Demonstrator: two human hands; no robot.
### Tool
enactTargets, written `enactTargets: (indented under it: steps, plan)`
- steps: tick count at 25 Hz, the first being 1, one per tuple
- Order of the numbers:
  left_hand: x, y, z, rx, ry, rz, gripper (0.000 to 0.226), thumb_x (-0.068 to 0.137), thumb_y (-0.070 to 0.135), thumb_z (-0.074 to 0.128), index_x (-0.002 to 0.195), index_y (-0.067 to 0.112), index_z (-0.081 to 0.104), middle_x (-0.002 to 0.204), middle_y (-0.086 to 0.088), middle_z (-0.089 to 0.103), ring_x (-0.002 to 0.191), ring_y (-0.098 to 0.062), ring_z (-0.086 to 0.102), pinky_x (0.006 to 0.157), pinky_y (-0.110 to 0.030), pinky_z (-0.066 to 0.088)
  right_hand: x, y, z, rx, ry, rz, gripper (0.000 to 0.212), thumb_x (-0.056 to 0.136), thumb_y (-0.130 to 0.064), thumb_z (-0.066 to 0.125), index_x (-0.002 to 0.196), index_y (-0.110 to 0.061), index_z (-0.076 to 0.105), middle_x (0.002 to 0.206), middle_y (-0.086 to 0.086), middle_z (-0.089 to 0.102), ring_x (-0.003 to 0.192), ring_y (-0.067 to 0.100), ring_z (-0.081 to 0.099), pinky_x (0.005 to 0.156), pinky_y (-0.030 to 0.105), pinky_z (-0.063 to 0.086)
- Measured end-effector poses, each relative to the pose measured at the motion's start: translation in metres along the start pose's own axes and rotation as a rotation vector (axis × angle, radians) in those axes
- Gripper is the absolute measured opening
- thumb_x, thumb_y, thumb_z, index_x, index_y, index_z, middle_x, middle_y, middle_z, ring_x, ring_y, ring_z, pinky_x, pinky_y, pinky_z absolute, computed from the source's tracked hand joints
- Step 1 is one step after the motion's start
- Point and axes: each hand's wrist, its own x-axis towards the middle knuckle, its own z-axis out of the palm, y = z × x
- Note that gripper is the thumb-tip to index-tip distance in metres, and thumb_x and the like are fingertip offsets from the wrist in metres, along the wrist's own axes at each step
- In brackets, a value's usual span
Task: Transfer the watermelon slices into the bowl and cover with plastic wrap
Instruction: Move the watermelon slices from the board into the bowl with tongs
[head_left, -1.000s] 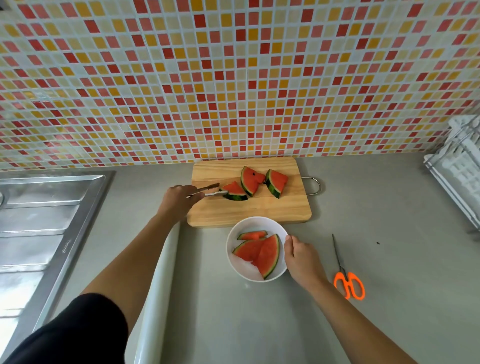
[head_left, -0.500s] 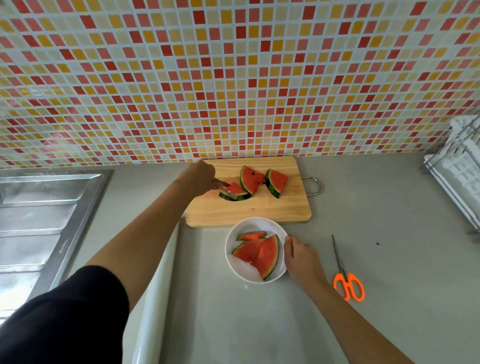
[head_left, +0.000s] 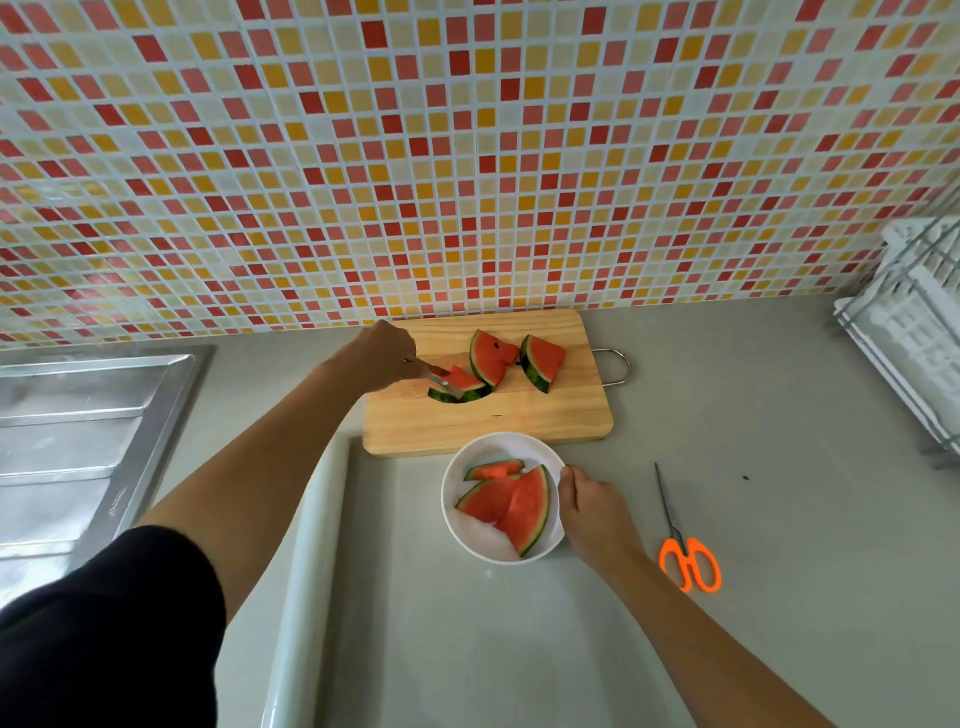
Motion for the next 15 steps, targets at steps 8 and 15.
enactTargets:
  steps: [8,15]
  plan:
    - [0.001,0.038,-0.005,0.251,-0.016,-0.022,0.035,0.090,0.036,0.059,0.101,0.003,0.062,0.081,-0.005,0.052,0.072,-0.020,0.052,0.062,-0.029,0.046,0.000,0.001,0.002,-0.032,0.030,-0.026,0.031,0.096,-0.019,0.037,0.079,-0.002,0.056,0.076,0.026,0.066,0.072,0.042,0.059,0.057,0.035,0.029]
    - [-0.004,0.040,0.003,0.172,0.013,-0.052,0.027,0.091,0.027,0.058,0.095,0.001,0.064,0.072,-0.004,0.049,0.069,-0.020,0.051,0.058,-0.028,0.041,-0.001,-0.002,0.001,-0.020,0.012,-0.011,0.031,0.097,-0.021,0.035,0.076,-0.006,0.053,0.079,0.026,0.066,0.075,0.041,0.060,0.059,0.035,0.029]
